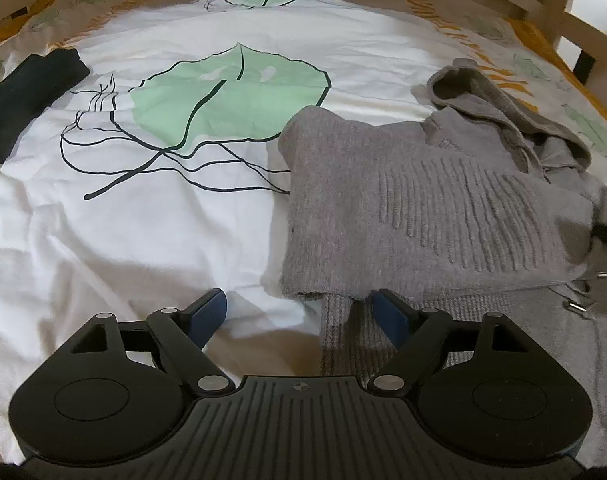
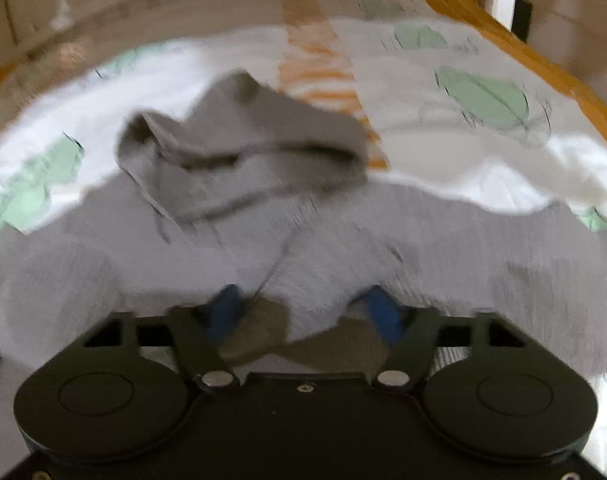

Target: Fold large clothes

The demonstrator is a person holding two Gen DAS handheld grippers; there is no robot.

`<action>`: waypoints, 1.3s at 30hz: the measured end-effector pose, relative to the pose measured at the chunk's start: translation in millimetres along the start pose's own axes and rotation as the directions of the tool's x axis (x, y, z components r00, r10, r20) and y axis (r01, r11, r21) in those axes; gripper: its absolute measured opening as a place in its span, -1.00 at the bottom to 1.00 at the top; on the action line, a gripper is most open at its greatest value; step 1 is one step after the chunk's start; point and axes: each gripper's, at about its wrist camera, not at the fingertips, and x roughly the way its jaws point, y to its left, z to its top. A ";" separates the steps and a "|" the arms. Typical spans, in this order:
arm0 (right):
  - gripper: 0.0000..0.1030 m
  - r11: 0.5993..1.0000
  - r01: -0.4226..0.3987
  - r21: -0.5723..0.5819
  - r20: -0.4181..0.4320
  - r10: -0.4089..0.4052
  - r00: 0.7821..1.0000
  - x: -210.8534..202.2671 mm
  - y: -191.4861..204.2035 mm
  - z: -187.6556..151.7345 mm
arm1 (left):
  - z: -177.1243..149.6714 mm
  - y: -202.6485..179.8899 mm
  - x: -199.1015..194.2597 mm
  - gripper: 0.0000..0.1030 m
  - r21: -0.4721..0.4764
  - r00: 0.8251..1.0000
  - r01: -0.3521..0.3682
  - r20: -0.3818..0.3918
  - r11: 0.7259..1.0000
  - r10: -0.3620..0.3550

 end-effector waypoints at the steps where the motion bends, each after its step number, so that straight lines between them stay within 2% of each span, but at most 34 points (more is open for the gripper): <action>1: 0.24 1.000 -0.009 0.010 -0.004 0.009 1.000 -1.7 -5.3 -5.4 | 0.1 0.1 0.0 0.56 -0.003 1.000 0.000 -0.001 1.000 0.000; 6: 0.24 1.000 0.015 0.022 -0.024 -0.014 1.000 -30.4 -27.2 -25.6 | 1.3 -1.6 0.1 0.56 -0.006 1.000 -0.008 -0.008 1.000 0.008; 8: 0.28 0.999 0.000 0.036 -0.028 0.001 1.000 -40.2 -37.1 -31.2 | 1.2 -1.2 -0.1 0.56 -0.009 1.000 -0.007 -0.009 1.000 0.007; 13: 0.43 0.977 -0.131 0.165 0.027 0.129 0.991 -48.4 -62.7 -30.6 | 3.4 1.5 -3.4 0.56 -0.028 1.000 0.010 -0.013 1.000 -0.011; 18: 0.45 0.940 -0.239 0.242 0.033 0.238 0.971 -27.0 -75.8 -21.6 | 11.7 5.8 -12.0 0.55 -0.057 0.998 0.066 -0.004 0.996 -0.066; 19: 0.41 0.938 -0.247 0.243 0.035 0.246 0.969 -23.2 -75.9 -19.5 | 14.8 7.6 -16.0 0.55 -0.064 0.997 0.079 0.011 0.995 -0.079; 20: 0.24 0.939 -0.249 0.236 0.035 0.248 0.968 -20.3 -74.9 -17.0 | 19.1 10.3 -21.4 0.55 -0.071 0.995 0.092 0.034 0.993 -0.090; 23: -0.68 0.957 -0.221 0.189 0.021 0.221 0.975 -18.3 -68.0 -10.2 | 32.7 18.7 -34.4 0.55 -0.087 0.992 0.077 0.106 0.993 -0.068; 26: -0.70 0.964 -0.251 0.083 0.098 0.243 0.965 -40.4 -58.8 -1.0 | 43.7 26.9 -38.5 0.55 -0.087 0.987 0.001 0.162 0.996 0.013; 28: -0.71 0.970 -0.241 0.022 0.166 0.234 0.958 -60.8 -56.1 3.4 | 47.8 29.0 -35.0 0.55 -0.087 0.984 -0.040 0.171 0.995 0.055; 29: -0.71 0.977 -0.212 0.017 0.180 0.206 0.962 -66.2 -57.2 4.8 | 48.8 30.2 -31.4 0.55 -0.096 0.984 -0.048 0.166 0.994 0.063; 31: -0.71 0.992 -0.127 0.027 0.137 0.122 0.983 -60.6 -62.1 4.6 | 49.2 31.1 -21.6 0.55 -0.117 0.989 -0.039 0.139 0.992 0.055; 33: -0.71 0.997 -0.074 0.033 0.086 0.071 0.994 -46.8 -67.8 -1.9 | 48.1 29.2 -13.1 0.55 -0.124 0.993 -0.028 0.113 0.992 0.042; 36: -0.67 0.987 -0.119 0.107 0.002 0.120 0.993 -29.0 -77.1 -9.7 | 45.0 24.0 -5.6 0.55 -0.116 0.995 -0.012 0.101 0.993 0.024; 39: -0.60 0.987 -0.137 0.087 0.005 0.137 0.991 -29.3 -73.2 -8.7 | 41.6 18.7 -2.8 0.55 -0.089 0.994 -0.001 0.110 0.996 0.011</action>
